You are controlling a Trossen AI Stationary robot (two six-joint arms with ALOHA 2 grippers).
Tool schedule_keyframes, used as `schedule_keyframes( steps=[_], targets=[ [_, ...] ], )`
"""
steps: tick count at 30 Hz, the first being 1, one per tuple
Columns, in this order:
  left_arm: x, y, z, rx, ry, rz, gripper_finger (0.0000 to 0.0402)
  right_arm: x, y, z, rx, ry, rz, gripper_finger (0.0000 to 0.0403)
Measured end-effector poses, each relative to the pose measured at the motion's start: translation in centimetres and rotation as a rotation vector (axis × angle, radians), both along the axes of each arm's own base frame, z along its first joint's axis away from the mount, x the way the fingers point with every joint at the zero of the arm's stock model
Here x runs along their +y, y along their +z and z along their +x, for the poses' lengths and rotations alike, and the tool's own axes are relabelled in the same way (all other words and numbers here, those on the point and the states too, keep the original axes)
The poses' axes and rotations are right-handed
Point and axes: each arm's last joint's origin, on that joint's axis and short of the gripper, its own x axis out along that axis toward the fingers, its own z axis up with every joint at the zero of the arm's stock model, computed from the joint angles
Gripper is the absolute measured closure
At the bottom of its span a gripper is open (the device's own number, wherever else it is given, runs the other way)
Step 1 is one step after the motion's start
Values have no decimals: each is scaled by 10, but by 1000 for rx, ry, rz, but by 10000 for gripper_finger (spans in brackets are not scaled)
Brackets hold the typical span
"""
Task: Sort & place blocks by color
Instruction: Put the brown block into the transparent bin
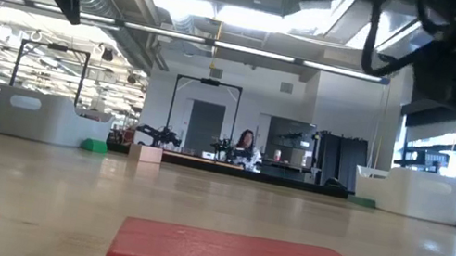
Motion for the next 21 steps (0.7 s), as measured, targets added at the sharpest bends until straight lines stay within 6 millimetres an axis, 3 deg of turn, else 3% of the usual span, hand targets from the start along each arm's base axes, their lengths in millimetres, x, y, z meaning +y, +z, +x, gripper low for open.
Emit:
schedule_keyframes(
  steps=[9,21],
  targets=[
    [8,0,1,2,15,19,202,62,-6,-14,-71,-48,-89,206],
    [23,0,2,-1,111,19,202,110,-9,-53,15,-200,-292,206]
  ],
)
